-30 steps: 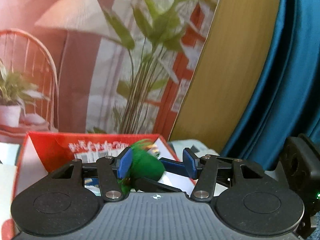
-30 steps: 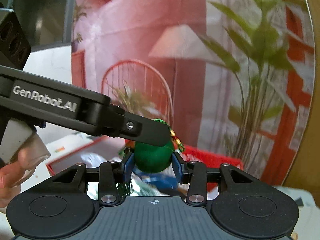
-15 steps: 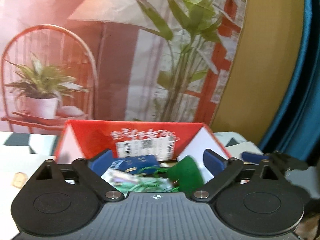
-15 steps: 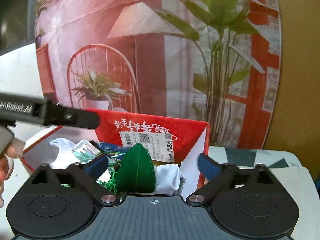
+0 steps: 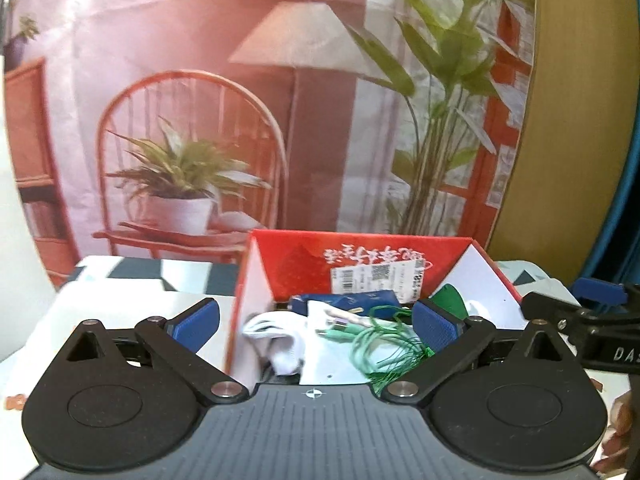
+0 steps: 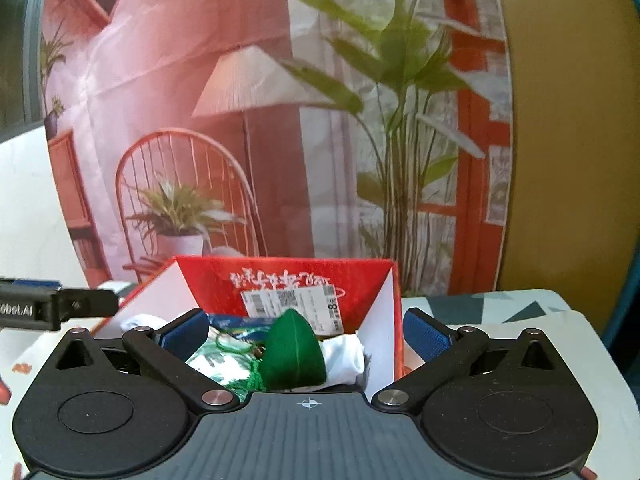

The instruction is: Organize soft objects

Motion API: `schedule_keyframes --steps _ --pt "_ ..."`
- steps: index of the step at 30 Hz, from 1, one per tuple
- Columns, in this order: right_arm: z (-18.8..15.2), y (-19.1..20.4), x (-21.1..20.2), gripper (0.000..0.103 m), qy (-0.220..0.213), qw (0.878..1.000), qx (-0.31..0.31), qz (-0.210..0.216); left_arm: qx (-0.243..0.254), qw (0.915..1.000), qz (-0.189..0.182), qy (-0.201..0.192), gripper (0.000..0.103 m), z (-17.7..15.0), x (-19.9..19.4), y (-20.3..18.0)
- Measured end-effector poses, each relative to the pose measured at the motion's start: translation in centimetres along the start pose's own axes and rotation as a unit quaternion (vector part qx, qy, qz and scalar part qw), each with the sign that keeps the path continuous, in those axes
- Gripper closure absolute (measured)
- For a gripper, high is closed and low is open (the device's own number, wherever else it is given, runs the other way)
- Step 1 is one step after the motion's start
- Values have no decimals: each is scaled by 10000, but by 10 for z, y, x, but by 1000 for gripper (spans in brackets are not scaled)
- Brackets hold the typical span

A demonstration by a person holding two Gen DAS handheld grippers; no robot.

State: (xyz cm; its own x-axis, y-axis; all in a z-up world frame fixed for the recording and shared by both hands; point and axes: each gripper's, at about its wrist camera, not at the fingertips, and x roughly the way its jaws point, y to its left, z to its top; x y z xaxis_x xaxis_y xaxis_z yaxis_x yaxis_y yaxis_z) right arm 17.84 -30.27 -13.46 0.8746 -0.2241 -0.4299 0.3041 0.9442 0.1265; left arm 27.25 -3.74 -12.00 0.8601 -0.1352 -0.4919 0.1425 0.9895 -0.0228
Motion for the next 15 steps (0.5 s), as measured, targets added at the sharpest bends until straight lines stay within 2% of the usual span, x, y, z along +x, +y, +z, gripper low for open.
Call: schedule_keyframes --steps 6,13,15 --pt "14 21 -34 0 -19 9996 -167 -240 38 9992 352 -198 0 1 -49 0" --pt "30 34 -91 0 -205 9996 156 78 -2 9975 438 -555 0 2 -122 5" --pt "35 37 -109 0 -246 9992 299 30 -44 9971 436 -628 0 1 -143 7"
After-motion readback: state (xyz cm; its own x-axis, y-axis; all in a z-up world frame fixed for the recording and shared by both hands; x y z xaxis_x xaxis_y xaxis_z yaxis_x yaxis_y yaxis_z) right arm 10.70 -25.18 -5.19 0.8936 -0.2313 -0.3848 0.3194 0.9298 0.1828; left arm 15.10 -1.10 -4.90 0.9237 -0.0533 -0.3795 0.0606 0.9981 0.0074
